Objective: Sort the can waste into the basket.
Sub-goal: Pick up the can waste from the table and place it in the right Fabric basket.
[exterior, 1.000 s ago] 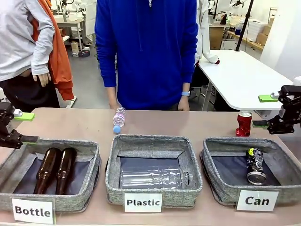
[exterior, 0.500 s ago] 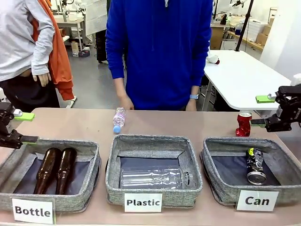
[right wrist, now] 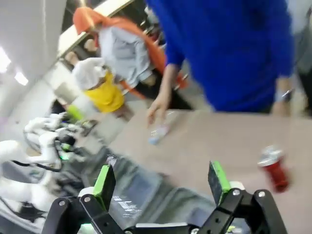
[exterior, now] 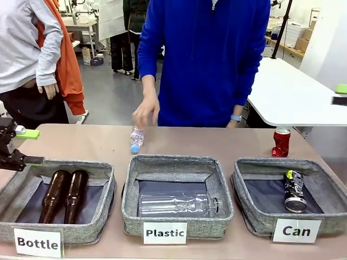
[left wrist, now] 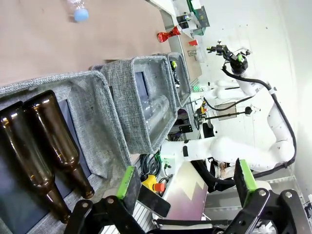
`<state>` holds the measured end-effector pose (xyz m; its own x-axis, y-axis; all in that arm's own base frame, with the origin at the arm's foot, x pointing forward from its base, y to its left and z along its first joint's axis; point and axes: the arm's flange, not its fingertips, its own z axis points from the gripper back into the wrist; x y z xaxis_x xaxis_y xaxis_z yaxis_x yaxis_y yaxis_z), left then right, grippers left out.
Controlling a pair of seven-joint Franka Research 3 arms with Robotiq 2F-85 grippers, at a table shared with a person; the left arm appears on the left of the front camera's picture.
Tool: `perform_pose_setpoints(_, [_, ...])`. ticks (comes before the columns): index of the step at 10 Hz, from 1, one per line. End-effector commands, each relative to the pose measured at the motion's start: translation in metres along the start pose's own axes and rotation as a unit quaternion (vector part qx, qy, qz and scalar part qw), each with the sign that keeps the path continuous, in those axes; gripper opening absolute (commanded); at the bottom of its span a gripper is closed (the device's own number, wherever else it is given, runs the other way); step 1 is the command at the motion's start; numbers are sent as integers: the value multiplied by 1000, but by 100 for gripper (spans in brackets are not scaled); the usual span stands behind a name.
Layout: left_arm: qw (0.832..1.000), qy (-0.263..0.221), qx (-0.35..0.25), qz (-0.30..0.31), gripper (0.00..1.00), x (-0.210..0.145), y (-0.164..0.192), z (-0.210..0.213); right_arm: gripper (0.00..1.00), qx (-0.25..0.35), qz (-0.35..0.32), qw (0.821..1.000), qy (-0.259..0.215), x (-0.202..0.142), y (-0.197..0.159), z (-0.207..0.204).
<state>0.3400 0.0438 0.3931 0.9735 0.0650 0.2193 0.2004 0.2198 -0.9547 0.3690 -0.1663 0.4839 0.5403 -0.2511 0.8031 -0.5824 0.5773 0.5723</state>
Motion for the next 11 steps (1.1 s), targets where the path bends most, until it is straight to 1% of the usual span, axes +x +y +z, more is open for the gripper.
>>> perform_pose_setpoints(1, [1000,3,-2,6,100,-1,-5,1,100,-78,99,992,-29,-20,-27,14])
perform_pose_setpoints(2, [1000,3,-2,6,100,-1,-5,1,100,-107,118,987,-31,-30,-36,18])
perform_pose_setpoints(3, [1000,3,-2,6,100,-1,-5,1,100,-148,103,984,-17,-44,-39,15])
perform_pose_setpoints(4, [1000,3,-2,6,100,-1,-5,1,100,-67,94,993,-20,-14,-26,35])
perform_pose_setpoints(6, [1000,3,-2,6,100,-1,-5,1,100,-67,94,993,-20,-14,-26,35])
perform_pose_setpoints(7, [1000,3,-2,6,100,-1,-5,1,100,-93,106,990,-15,-29,-34,34])
perform_pose_setpoints(8, [1000,3,-2,6,100,-1,-5,1,100,-84,133,987,40,-33,-43,30])
perform_pose_setpoints(9, [1000,3,-2,6,100,-1,-5,1,100,-50,175,982,42,-34,-57,26])
perform_pose_setpoints(11, [1000,3,-2,6,100,-1,-5,1,100,-43,231,969,72,-30,-89,27])
